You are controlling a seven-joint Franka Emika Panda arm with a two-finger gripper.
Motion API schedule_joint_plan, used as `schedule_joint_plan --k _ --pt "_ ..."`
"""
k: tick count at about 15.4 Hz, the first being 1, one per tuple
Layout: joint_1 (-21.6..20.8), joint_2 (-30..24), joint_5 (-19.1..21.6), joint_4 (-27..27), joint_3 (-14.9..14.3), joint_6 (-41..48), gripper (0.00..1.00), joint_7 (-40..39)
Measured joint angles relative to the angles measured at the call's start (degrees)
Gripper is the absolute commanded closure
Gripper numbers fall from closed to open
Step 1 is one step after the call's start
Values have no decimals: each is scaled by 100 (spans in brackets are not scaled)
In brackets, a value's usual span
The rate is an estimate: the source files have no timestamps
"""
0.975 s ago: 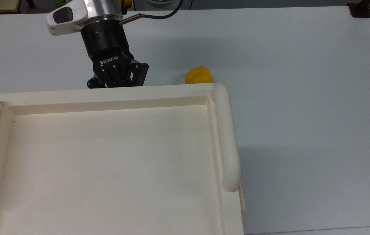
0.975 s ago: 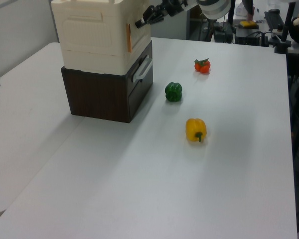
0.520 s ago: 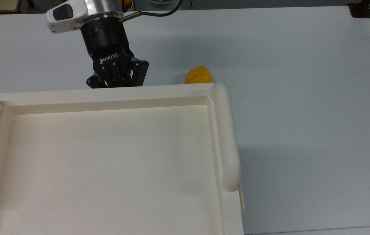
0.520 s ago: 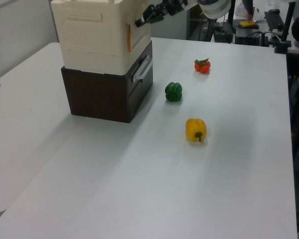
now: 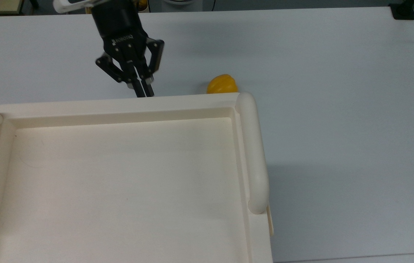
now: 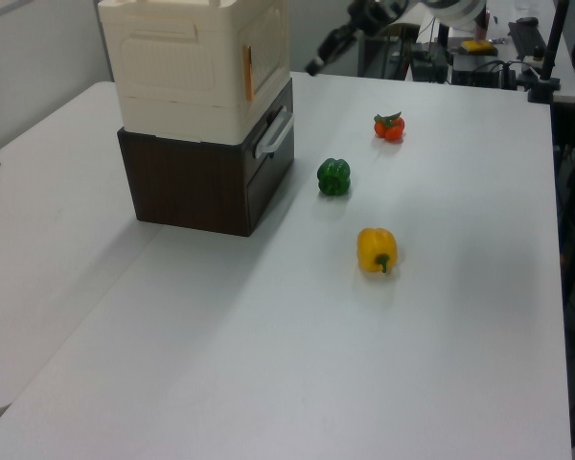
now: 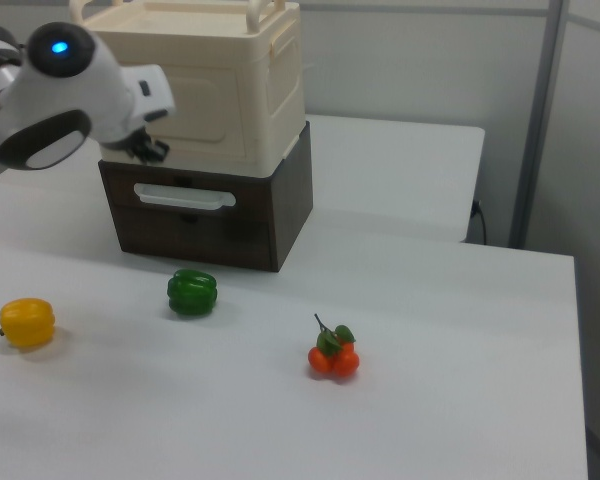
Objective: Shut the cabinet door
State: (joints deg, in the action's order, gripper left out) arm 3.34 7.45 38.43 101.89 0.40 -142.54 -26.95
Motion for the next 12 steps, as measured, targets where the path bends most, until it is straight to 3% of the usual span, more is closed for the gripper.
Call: schedule_joint_plan --k 3,5,9,12 --pt "88 -329 -875 33 -705 1830 31 -6" --pt "103 -530 -1469 24 -994 2776 30 -5" --pt "101 -888 -2166 -171 -1155 4009 0 755" --pt "52 -1043 -2518 -674 -1114 4809 0 1611"
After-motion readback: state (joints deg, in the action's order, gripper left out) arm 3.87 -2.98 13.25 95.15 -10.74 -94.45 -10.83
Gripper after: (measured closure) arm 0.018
